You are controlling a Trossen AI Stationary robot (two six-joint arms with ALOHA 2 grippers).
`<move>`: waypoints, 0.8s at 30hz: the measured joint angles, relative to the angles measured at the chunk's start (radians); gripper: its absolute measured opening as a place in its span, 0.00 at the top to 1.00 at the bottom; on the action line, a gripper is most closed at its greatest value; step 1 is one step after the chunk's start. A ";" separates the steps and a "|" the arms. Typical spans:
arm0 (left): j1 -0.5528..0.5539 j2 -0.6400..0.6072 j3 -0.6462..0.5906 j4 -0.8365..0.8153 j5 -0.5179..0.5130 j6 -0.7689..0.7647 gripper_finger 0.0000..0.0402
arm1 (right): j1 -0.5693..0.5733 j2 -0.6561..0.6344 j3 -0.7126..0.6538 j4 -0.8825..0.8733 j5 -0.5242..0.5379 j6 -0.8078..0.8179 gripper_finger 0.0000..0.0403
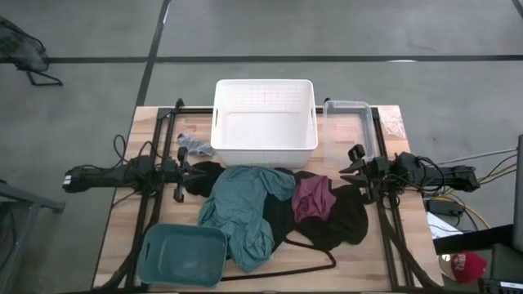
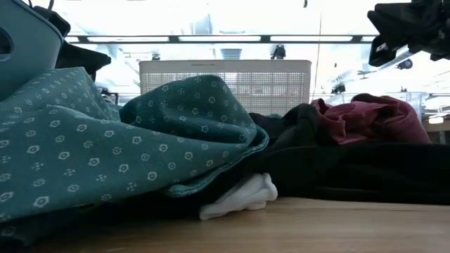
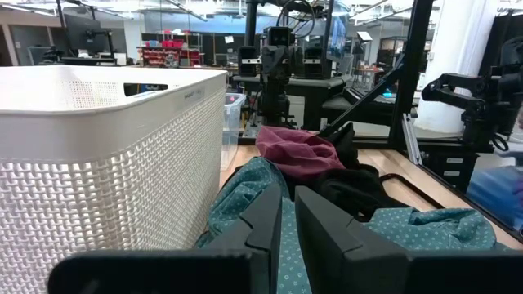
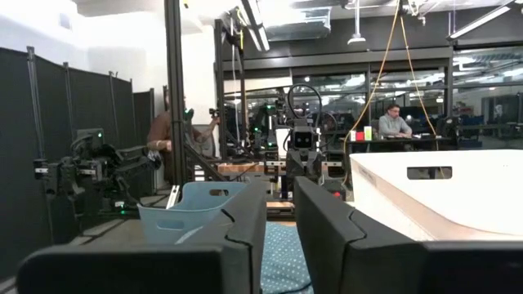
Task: Pick & Place Cloths
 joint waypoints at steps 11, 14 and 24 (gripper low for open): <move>0.000 0.000 0.000 0.000 0.000 0.000 0.89 | 0.000 0.000 0.000 0.062 0.016 0.033 0.89; 0.000 0.000 0.000 0.000 0.000 0.000 0.89 | 0.000 0.000 0.000 0.100 0.026 0.174 0.87; 0.000 0.001 0.000 0.006 -0.001 0.000 0.89 | 0.000 0.048 0.001 0.209 0.123 0.348 0.85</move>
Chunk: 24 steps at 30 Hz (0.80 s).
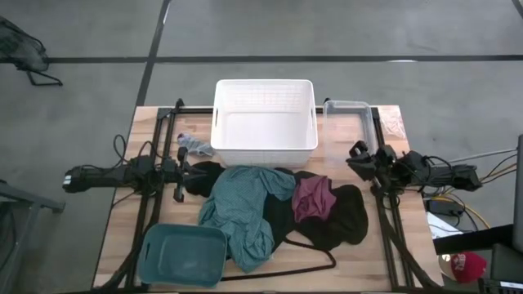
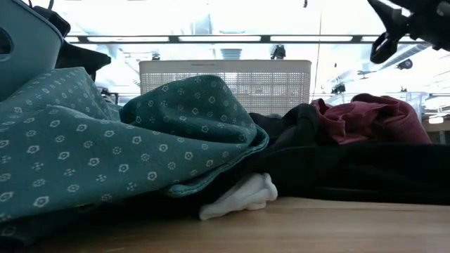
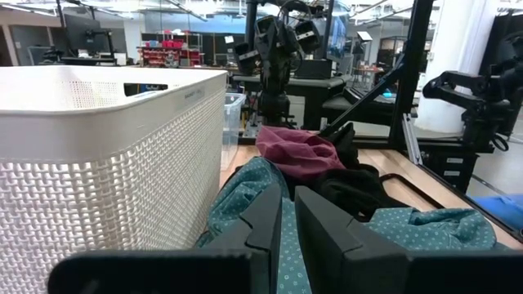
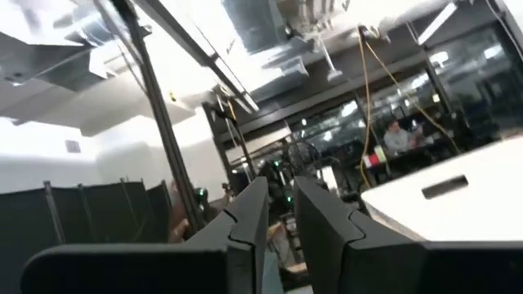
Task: Pick & Place Cloths
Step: Put the dark pink boxer into the transparent bin
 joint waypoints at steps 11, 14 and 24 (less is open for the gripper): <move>0.000 0.003 -0.001 0.021 -0.001 0.000 0.89 | 0.000 0.402 0.124 -0.052 0.015 0.083 0.71; 0.000 0.003 -0.001 0.023 -0.001 0.000 0.89 | 0.006 0.514 0.257 -0.211 -0.015 0.046 0.64; 0.000 0.003 -0.001 0.025 -0.001 0.000 0.89 | 0.101 0.859 0.729 -1.128 0.149 -0.062 0.47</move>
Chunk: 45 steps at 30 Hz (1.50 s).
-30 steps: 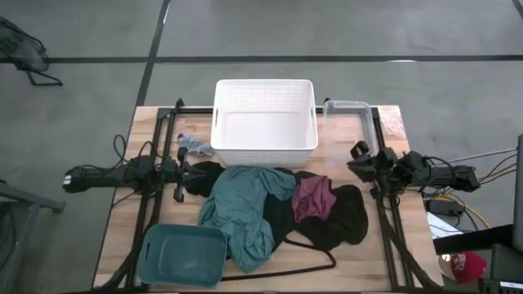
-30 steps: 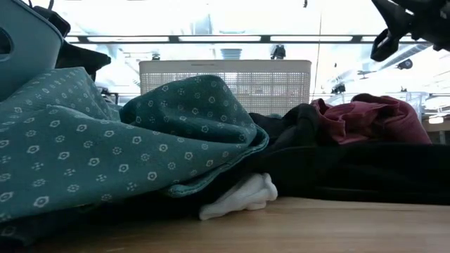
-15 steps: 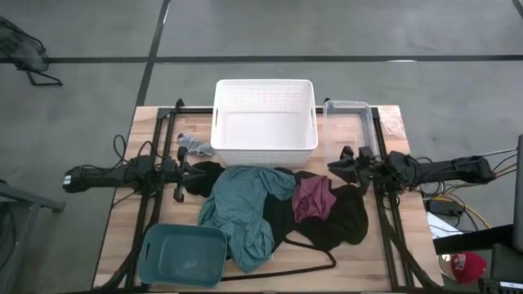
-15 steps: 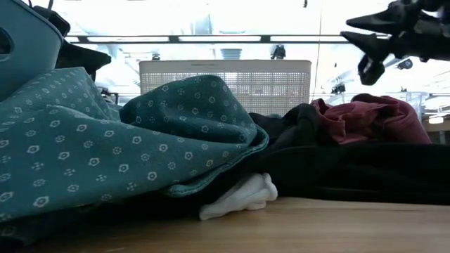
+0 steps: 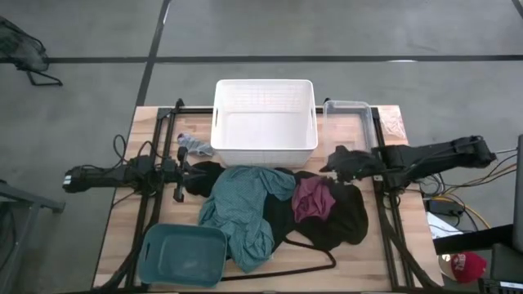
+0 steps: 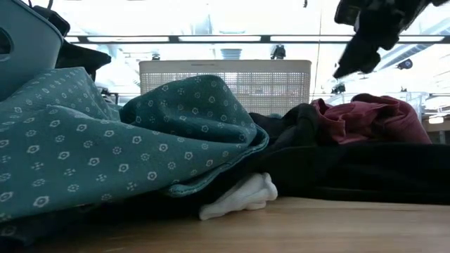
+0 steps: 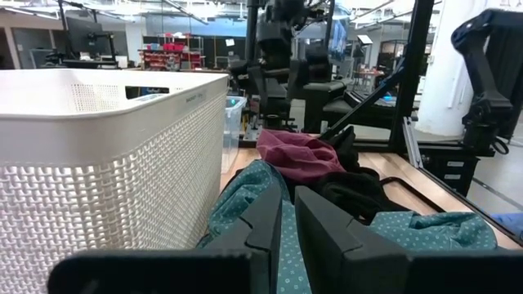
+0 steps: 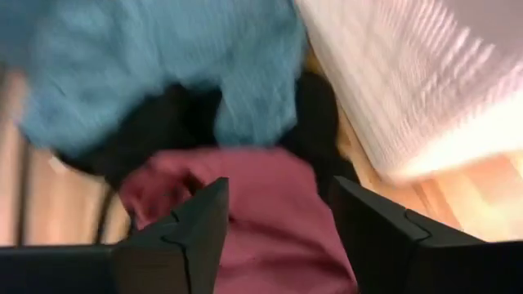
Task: Pick & Place Cloths
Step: Put the dark pink boxer into the transparent bin
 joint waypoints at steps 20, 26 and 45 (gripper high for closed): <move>0.000 0.000 0.000 0.000 0.001 0.000 0.89 | 0.078 0.481 0.197 -0.159 0.047 -0.067 0.52; 0.000 0.000 0.000 -0.001 0.002 0.000 0.89 | 0.078 0.571 0.195 -0.161 0.072 -0.112 0.64; 0.000 0.001 0.001 -0.002 0.003 0.000 0.89 | 0.079 0.525 0.575 -0.604 0.249 -0.181 0.98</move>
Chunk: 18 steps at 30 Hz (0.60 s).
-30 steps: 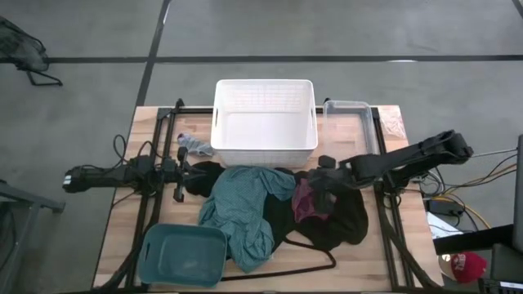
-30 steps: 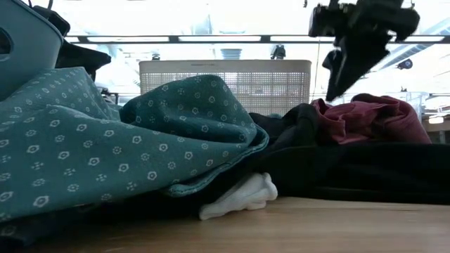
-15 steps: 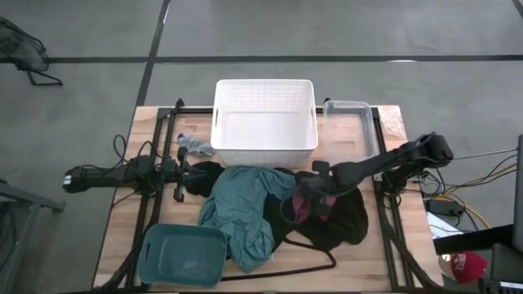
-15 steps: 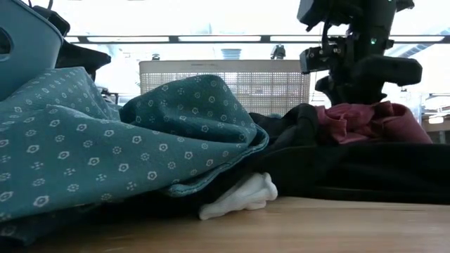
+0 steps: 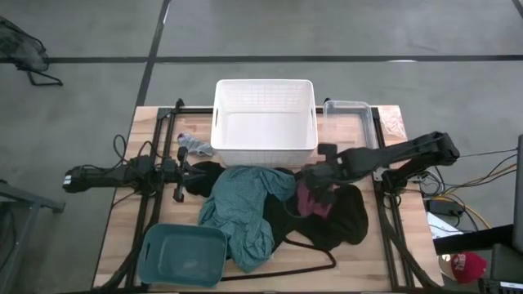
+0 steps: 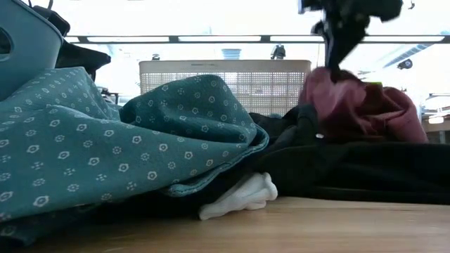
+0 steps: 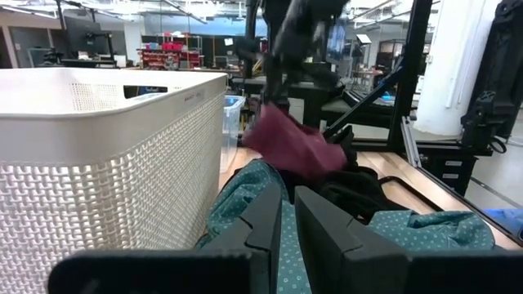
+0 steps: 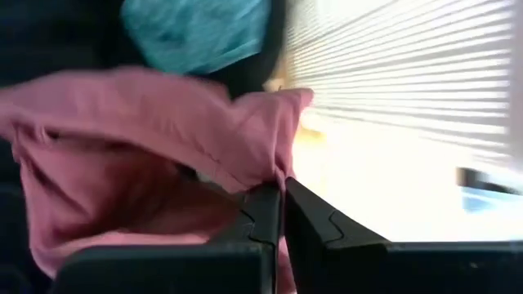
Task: Pick & Place Cloths
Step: Put the dark pink boxer into the transparent bin
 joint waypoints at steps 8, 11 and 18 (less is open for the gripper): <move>0.000 0.000 0.000 0.000 -0.001 0.000 0.89 | 0.000 -0.116 0.152 -0.127 0.156 0.000 0.98; 0.000 0.000 0.000 0.000 -0.002 0.000 0.89 | 0.000 -0.166 0.198 -0.143 0.250 0.000 0.98; 0.000 0.000 0.000 0.000 -0.002 0.000 0.89 | 0.000 -0.276 0.269 -0.148 0.450 0.000 0.98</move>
